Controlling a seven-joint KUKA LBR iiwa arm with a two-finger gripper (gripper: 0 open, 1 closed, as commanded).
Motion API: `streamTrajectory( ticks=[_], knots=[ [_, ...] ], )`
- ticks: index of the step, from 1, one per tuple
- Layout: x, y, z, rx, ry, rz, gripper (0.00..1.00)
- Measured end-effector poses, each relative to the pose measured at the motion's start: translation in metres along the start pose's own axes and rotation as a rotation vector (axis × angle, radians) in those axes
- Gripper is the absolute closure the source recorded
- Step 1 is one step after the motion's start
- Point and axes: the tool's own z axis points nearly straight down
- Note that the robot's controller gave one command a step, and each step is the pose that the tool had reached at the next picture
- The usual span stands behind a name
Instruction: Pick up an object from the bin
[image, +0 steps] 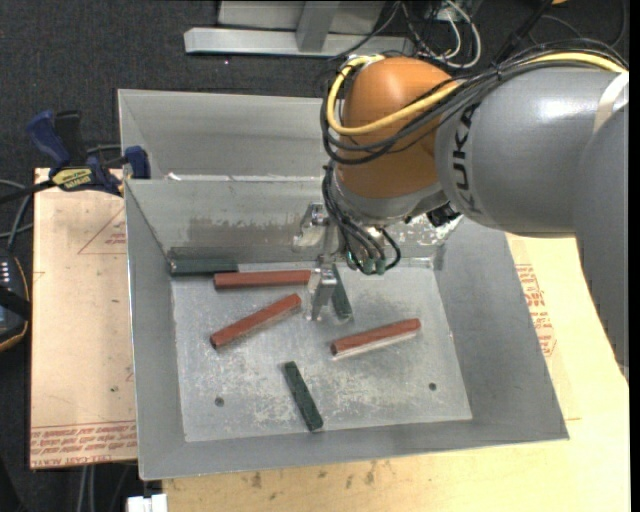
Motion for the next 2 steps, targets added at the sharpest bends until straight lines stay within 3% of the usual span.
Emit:
streamTrajectory(
  ticks=[1, 2],
  knots=[
    [-0.012, -0.004, 0.04, -0.002, -0.009, -0.004, 0.0],
    [-0.006, 0.007, 0.097, 0.001, -0.001, -0.171, 0.0]
  ],
)
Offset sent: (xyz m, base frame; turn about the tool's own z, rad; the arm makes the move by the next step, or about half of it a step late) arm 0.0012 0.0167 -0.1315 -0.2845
